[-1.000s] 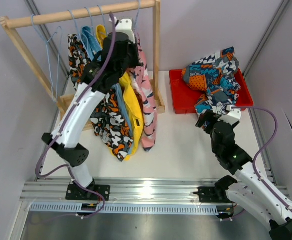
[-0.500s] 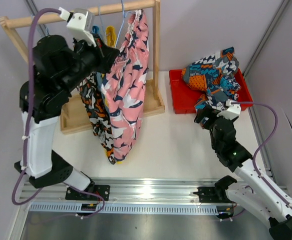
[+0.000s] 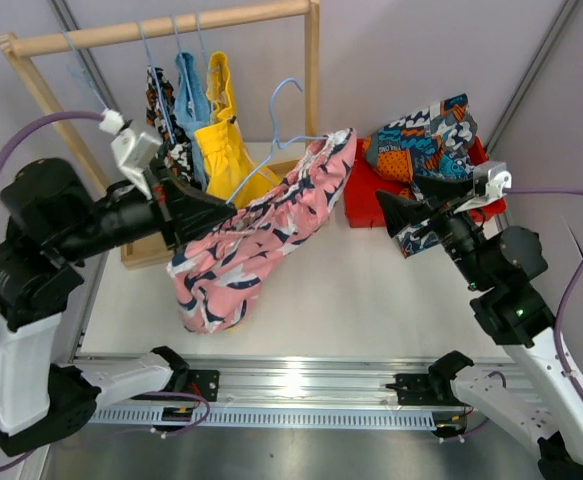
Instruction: Remove the shorts from the hanger
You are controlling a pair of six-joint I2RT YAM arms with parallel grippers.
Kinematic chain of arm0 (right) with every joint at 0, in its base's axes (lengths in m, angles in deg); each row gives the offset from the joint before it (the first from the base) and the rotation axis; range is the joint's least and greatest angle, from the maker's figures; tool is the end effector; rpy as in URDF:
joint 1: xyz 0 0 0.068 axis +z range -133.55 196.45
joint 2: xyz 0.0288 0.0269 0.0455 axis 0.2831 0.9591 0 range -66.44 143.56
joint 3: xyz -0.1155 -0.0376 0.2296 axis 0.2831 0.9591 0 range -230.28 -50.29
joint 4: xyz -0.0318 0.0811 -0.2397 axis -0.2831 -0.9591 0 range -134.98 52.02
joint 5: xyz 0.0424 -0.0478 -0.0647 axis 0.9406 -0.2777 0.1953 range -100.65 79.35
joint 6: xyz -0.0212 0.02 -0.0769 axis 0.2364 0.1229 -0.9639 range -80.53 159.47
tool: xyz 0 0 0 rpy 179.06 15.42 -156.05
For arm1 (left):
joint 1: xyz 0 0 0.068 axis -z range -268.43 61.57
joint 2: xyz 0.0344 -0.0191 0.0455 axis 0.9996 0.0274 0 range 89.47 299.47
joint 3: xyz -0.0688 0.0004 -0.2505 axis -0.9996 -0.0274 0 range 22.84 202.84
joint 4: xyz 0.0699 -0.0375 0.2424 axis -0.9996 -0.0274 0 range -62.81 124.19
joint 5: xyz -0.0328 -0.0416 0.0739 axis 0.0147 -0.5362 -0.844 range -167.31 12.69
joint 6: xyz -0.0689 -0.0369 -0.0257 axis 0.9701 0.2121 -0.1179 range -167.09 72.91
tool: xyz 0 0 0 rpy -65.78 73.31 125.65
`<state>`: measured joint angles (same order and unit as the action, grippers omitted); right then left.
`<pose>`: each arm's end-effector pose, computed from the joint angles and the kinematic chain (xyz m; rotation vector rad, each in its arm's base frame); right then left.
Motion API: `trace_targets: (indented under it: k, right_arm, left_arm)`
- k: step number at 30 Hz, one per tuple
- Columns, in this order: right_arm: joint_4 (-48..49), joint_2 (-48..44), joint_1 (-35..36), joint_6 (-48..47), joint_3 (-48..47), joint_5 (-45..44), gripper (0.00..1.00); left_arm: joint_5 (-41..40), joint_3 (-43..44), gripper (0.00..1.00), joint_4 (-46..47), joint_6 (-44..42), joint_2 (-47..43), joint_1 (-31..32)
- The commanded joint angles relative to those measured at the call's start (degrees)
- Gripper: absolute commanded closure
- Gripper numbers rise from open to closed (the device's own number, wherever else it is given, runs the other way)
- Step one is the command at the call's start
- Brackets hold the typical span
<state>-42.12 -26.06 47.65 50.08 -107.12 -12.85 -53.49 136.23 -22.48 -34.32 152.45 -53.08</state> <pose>0.1577 0.0924 0.4319 -0.2143 1.3635 0.5868 0.1060 -0.1106 0.5433 0.6618 1.6389 -0.9689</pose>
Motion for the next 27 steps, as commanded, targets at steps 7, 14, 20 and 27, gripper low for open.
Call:
trace_targets:
  k: [7,14,20,27]
  right_arm:
    - [2.3,7.6,1.5,-3.0,-8.1,9.7,0.00]
    - [11.3,10.2,2.6,-2.3,-4.3,8.4,0.01]
    - [15.6,11.3,2.6,-4.3,-4.5,8.3,0.94]
    - [15.3,9.3,-5.4,-6.8,-5.6,3.3,1.00]
  left_arm:
    - [11.7,-1.1,1.00,9.8,5.6,-6.4,0.5]
    - [13.3,-1.7,1.00,11.0,6.7,-7.7,1.4]
    - [9.6,-1.9,1.00,8.9,5.2,-8.1,2.3]
    - [6.0,-2.5,1.00,6.1,3.7,-7.5,3.8]
